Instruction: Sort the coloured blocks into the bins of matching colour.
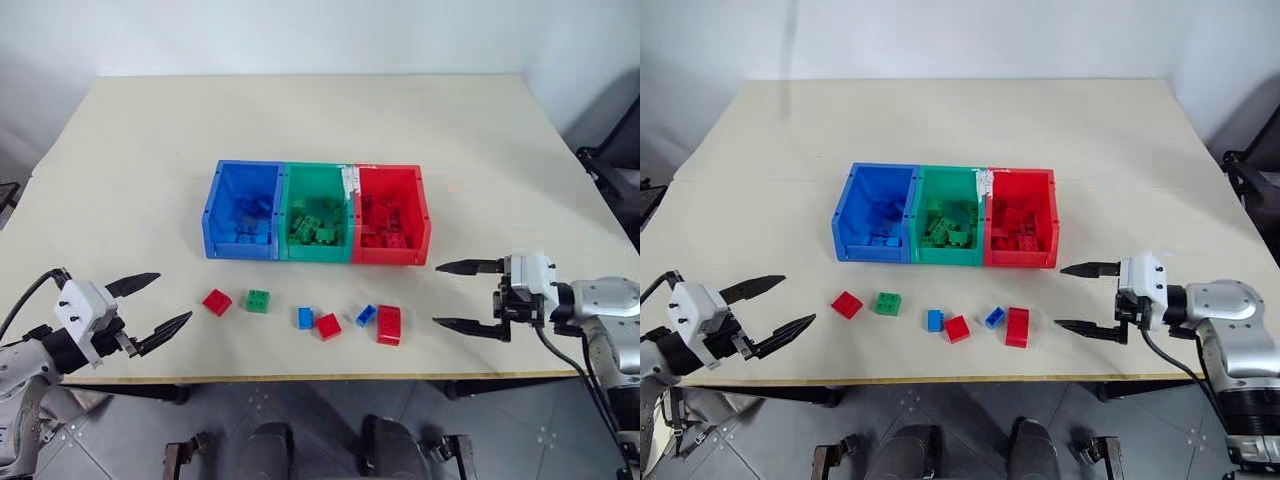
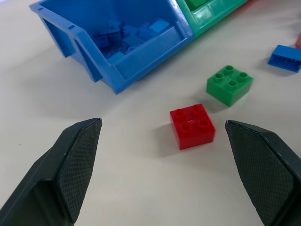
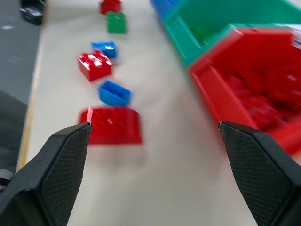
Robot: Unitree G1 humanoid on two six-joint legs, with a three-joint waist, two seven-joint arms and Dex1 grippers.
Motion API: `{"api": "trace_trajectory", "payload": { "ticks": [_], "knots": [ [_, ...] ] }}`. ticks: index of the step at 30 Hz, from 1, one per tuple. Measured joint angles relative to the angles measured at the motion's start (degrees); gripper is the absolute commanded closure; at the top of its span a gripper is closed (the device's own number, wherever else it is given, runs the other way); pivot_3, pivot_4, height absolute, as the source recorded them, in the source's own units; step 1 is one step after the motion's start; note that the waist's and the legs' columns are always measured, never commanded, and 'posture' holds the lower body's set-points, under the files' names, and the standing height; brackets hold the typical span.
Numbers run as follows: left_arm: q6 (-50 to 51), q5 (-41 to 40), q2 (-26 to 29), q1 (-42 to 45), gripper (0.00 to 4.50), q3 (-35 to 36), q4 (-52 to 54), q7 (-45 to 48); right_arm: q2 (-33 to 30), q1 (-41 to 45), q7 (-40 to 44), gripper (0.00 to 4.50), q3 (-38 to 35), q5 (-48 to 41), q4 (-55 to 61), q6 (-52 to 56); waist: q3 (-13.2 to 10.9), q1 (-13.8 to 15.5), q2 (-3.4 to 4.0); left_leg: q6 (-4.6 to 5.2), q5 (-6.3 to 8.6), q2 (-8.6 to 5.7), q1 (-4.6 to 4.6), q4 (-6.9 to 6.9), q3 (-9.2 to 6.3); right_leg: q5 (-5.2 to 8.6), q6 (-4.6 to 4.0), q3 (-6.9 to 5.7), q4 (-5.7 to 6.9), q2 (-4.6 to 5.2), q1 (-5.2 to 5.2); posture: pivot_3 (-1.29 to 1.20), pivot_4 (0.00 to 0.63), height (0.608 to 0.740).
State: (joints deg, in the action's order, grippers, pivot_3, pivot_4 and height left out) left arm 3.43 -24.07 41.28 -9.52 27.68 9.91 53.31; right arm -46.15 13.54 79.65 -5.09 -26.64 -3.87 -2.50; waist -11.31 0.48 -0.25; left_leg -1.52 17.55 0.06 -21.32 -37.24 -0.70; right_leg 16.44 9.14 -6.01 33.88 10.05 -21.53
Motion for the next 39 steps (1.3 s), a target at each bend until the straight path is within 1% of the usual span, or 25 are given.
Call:
{"api": "trace_trajectory", "payload": {
  "ticks": [4,7,11,15,18,23,27,30,32,35,36,37,39],
  "knots": [
    [0.2,0.1,0.0,0.4,0.03,-2.1,0.2,0.1,0.1,-1.5,0.1,0.0,-0.3,0.1,0.3,-0.1,0.0,0.4,0.0,0.03,0.08,0.0,0.0,-0.04,0.04,0.0,0.0,0.01,-0.02,0.0,0.0,0.0,0.15,0.74],
    [1.8,-0.8,0.0,1.2,0.03,-4.9,2.6,0.8,-2.5,-3.4,1.2,0.0,-2.3,0.2,-1.1,-1.0,0.0,1.0,0.0,0.06,0.09,-0.01,-0.02,-0.1,0.05,-0.01,0.01,0.02,-0.03,0.0,0.03,0.0,0.15,0.74],
    [4.2,-2.3,0.0,2.9,0.03,-10.9,8.9,2.5,-6.0,-4.6,2.9,0.0,-4.8,0.7,-3.5,-2.3,0.0,0.9,0.0,0.07,0.11,0.0,0.0,-0.14,0.05,-0.02,0.03,0.03,-0.02,-0.01,0.06,0.0,0.15,0.74],
    [4.8,-2.2,-0.3,4.4,0.03,-16.7,13.8,2.6,-6.3,-5.0,2.8,0.0,-3.8,1.2,-2.5,-0.4,0.0,0.6,0.03,0.03,0.11,0.09,0.05,-0.1,0.14,-0.01,0.03,0.1,-0.02,-0.09,0.04,0.0,0.15,0.74],
    [4.8,-1.4,-0.4,4.3,0.03,-19.4,15.3,2.5,-5.7,-2.4,1.5,0.0,0.2,1.3,2.1,5.2,0.0,0.2,0.04,-0.01,0.12,0.2,0.08,-0.12,0.19,-0.01,0.02,0.15,-0.04,-0.2,0.04,0.0,0.15,0.74],
    [4.4,-1.1,-0.4,1.7,0.03,-19.1,15.6,2.1,-2.1,2.7,-2.9,0.0,8.6,4.8,6.1,13.4,0.0,0.4,0.03,-0.05,0.19,0.29,0.04,-0.21,0.2,-0.02,-0.01,0.16,-0.06,-0.27,0.02,0.0,0.15,0.74],
    [4.4,-1.3,-0.1,-0.6,0.03,-17.4,16.7,1.8,0.9,5.8,-4.6,0.0,14.2,9.1,5.6,14.8,0.0,0.9,0.03,-0.04,0.23,0.3,0.0,-0.24,0.19,-0.02,-0.01,0.16,-0.06,-0.28,0.0,0.0,0.15,0.74],
    [4.5,-1.3,0.0,-1.1,0.03,-17.0,17.2,1.8,3.6,7.0,-7.0,0.0,16.5,12.4,3.6,14.4,0.0,1.0,0.03,-0.03,0.25,0.29,-0.02,-0.29,0.19,-0.02,-0.01,0.16,-0.06,-0.29,0.0,0.0,0.15,0.74],
    [4.5,-1.3,0.0,-1.1,0.03,-17.0,17.9,1.7,4.0,7.4,-7.5,0.0,17.2,13.6,2.9,12.7,0.0,0.8,0.03,-0.04,0.27,0.32,0.0,-0.3,0.2,-0.02,-0.01,0.18,-0.05,-0.32,0.01,0.0,0.15,0.74],
    [4.6,-1.4,0.0,-1.1,0.0,-17.0,18.8,1.7,4.0,7.3,-7.6,0.53,17.4,14.3,1.8,9.9,0.0,0.8,0.01,-0.09,0.3,0.46,0.01,-0.37,0.22,-0.03,-0.04,0.18,-0.05,-0.45,0.03,0.0,0.15,0.74],
    [4.6,-1.4,0.0,-1.1,0.0,-17.0,18.8,1.7,4.0,7.3,-7.8,0.87,17.3,14.4,1.4,9.3,0.0,0.9,0.01,-0.09,0.31,0.48,0.01,-0.39,0.22,-0.03,-0.05,0.18,-0.04,-0.48,0.03,0.0,0.15,0.74],
    [4.6,-1.4,0.0,-1.1,0.0,-17.0,18.8,1.7,4.0,7.1,-7.8,1.08,17.2,14.4,1.2,8.7,0.0,0.9,0.01,-0.1,0.32,0.5,0.01,-0.4,0.22,-0.03,-0.06,0.18,-0.05,-0.49,0.03,0.0,0.15,0.74],
    [4.6,-1.4,0.0,-1.1,0.0,-17.0,18.8,1.6,4.0,6.8,-7.7,1.08,17.0,14.3,0.7,7.3,0.0,0.9,0.01,-0.08,0.36,0.5,0.01,-0.44,0.22,-0.03,-0.06,0.18,-0.05,-0.5,0.05,0.0,0.15,0.74]
  ]
}}
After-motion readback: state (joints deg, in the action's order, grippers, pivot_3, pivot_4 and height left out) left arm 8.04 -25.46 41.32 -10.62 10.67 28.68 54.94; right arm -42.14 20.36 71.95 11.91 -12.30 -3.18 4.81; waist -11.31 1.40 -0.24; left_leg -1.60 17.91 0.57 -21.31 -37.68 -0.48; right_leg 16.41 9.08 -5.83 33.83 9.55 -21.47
